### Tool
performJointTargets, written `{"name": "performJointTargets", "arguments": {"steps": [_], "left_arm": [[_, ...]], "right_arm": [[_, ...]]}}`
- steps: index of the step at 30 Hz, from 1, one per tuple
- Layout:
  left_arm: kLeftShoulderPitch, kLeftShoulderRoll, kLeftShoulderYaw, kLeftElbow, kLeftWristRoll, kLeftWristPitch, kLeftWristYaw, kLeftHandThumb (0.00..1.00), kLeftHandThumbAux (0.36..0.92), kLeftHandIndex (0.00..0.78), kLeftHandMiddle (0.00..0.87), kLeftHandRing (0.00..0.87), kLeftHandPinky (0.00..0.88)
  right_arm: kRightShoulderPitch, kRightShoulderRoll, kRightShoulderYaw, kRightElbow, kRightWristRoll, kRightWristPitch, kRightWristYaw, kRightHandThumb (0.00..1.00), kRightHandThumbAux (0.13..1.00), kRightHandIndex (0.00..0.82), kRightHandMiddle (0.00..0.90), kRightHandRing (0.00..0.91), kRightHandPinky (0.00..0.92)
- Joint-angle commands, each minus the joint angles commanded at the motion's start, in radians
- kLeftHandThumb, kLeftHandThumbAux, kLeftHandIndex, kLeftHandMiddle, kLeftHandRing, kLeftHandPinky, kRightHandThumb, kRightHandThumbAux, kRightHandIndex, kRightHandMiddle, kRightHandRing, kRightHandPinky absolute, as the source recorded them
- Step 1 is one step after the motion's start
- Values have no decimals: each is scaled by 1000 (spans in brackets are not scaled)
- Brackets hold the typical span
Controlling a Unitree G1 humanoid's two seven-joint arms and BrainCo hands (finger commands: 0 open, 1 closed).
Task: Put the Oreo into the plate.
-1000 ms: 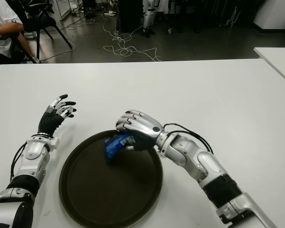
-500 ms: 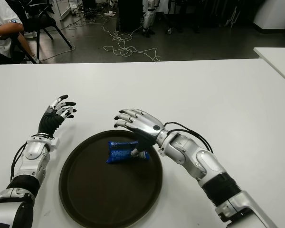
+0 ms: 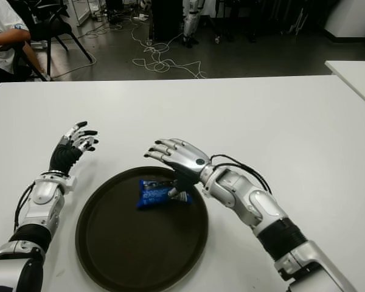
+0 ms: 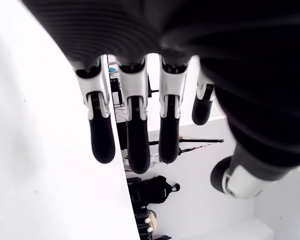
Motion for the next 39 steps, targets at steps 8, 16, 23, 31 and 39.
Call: {"name": "performJointTargets", "arguments": {"steps": [8,16,23,31,39], "left_arm": [[-1,-1,1,2,-1,0,-2,305,633,151,309,340,379],[-2,-1,2,2,-5,9,-7,311,627,147,310,338,375],[-4,-1,1,9,0,4,-3,283,618,151,305,338,369],[-9,3,-2,18,7,-1,0,269,620,154,309,343,370],[-16,6,3,35,5,-8,-3,276,623,165,320,344,363]], "right_arm": [[-10,4,3,31,-5,7,-21,0,747,31,16,15,44],[-32,6,10,80,-6,3,-34,0,746,23,5,4,25],[-137,-11,-23,258,23,-35,-100,0,751,25,7,3,27],[-325,12,-46,636,44,-51,-260,0,750,38,38,28,40],[-395,88,-136,870,168,8,-305,0,709,79,95,93,79]]}}
